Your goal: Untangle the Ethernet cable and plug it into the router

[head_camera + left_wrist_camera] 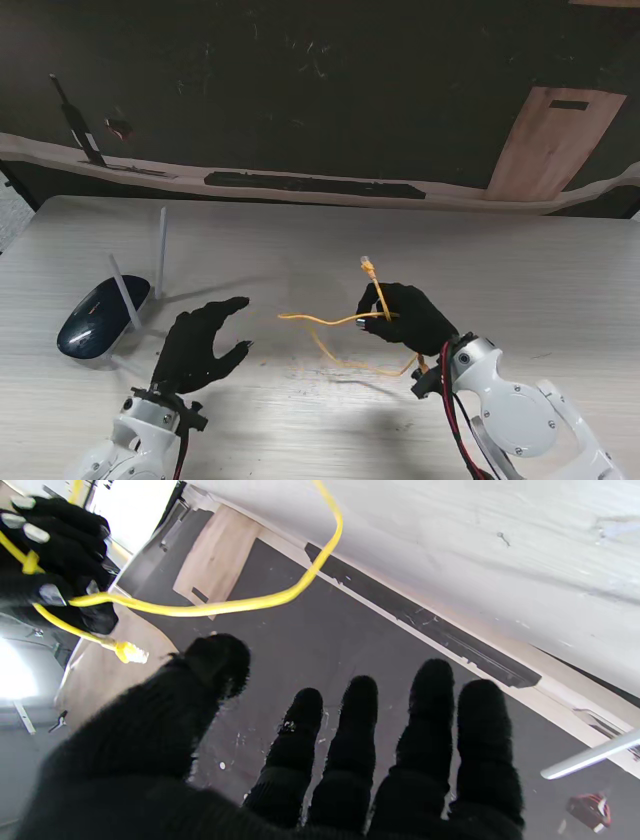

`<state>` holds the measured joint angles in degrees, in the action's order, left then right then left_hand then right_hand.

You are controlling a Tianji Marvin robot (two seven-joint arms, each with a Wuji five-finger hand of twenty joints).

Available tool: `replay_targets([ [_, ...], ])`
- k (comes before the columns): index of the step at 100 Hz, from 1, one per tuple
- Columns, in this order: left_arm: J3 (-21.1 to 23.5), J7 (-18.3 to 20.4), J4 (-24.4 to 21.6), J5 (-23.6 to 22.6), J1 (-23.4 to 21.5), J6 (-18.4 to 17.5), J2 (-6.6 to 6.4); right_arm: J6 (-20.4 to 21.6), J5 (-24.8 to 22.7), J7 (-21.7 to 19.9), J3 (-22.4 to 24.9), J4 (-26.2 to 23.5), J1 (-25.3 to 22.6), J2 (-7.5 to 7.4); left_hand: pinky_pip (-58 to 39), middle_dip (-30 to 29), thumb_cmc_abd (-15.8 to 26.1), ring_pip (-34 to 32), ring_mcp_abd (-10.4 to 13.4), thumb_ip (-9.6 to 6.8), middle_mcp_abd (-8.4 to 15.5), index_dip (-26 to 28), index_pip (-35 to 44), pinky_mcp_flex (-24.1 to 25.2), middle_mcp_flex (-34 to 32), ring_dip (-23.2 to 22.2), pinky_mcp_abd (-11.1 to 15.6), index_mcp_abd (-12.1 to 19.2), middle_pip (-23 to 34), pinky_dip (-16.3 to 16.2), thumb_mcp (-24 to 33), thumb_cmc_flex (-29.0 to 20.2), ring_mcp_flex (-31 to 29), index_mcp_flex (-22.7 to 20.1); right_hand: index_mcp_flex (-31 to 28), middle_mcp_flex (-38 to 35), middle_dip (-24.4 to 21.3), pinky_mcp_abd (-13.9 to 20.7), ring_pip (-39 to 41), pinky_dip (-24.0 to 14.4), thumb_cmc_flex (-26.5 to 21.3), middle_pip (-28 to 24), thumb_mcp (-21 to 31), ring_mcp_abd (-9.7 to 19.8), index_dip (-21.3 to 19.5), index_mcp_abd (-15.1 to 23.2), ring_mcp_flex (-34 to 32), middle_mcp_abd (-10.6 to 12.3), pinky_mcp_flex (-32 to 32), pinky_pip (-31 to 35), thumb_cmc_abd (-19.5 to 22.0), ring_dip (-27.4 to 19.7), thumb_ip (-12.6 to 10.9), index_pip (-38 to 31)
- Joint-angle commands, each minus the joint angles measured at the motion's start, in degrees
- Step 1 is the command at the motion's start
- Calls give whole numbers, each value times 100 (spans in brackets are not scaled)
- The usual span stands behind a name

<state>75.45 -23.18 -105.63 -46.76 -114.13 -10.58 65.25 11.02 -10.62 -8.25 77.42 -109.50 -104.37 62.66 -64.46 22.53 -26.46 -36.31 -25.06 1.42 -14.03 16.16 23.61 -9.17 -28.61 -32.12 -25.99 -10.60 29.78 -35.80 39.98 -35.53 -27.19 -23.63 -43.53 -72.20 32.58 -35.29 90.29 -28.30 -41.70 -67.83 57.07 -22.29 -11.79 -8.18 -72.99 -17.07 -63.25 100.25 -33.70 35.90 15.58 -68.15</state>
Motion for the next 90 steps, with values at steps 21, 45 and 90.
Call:
replay_targets([
  [21,-187,255,151,83,197,-590,-58,-199,-63,-311,-575,-122,346,-45,2051,-405,23,1336,602,7,-140,-130,-241,1224,1029,876,1074,23,-630,1320,87,188,1241,316,-79,-98,-33,348,409,-247,-151,-157,32,322,-17,96,-110,-435,-237,795,148,181,-151,-50],
  [45,-366,312,233,-136,369,-820,-115,-573,226,-599,-1296,26,867,-74,2292,-435,22,1258,605,15,-101,-64,-95,1119,914,1124,1226,75,-643,1496,395,-40,1074,296,-60,-75,-43,316,352,-260,-136,-132,22,281,-9,96,-109,-452,-218,728,167,180,-147,-47],
  [90,-903,-395,470,604,595,-739,137,-919,589,-545,-1683,220,1087,-8,-5531,2114,1608,-5336,438,188,405,576,2751,-5281,-2932,-1359,1209,324,3470,263,-3431,-3381,-4527,-1020,268,581,-339,-470,-1353,711,147,511,-61,-215,81,143,-52,-536,498,-1164,160,-810,-103,91],
])
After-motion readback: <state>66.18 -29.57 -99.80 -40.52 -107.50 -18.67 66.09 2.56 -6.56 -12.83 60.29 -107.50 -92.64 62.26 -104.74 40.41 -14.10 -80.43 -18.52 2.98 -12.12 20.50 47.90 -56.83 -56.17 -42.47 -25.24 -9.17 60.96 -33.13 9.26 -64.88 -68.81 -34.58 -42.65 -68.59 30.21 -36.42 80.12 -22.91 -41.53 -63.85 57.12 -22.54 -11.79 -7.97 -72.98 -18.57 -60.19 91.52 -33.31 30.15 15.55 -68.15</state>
